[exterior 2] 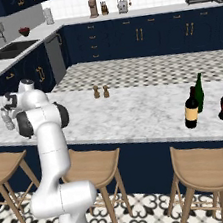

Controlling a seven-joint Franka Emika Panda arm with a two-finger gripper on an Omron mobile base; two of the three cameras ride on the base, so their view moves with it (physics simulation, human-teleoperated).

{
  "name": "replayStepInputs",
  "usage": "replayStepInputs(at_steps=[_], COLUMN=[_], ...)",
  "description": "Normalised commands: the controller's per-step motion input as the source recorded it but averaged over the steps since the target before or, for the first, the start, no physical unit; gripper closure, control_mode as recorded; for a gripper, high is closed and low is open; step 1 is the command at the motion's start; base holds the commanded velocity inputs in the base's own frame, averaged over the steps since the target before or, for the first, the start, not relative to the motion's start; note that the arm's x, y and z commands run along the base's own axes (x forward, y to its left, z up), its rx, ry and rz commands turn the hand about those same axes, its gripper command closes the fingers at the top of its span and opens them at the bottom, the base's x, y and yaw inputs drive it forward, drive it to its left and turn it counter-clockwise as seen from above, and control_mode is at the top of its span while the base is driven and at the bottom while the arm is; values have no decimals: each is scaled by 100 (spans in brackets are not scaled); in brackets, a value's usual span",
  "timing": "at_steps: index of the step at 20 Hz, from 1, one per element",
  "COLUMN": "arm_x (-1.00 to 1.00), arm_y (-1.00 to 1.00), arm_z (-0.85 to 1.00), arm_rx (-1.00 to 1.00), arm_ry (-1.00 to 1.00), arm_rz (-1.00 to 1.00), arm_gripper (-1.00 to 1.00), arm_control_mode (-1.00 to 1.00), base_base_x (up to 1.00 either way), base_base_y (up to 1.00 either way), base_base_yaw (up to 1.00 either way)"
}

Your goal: Move the plastic bottles in the middle to the plastics group, and the glass bottles in the middle to the glass group.

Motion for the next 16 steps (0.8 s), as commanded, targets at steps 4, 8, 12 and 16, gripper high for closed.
replayStepInputs(at_steps=[4, 8, 12, 16], arm_x=[-1, -12, -51, -54], arm_y=[0, 0, -22, -43], arm_z=[0, 0, 0, 0], arm_rx=[0, 0, 4, 4], arm_ry=[0, 0, 0, -1], arm_rz=[0, 0, 0, -3], arm_gripper=[-100, -100, -100, -100], arm_control_mode=[-100, -100, -100, -100], base_base_x=[0, 0, 0, 0], base_base_y=[0, 0, 0, 0], base_base_yaw=[0, 0, 0, 0])
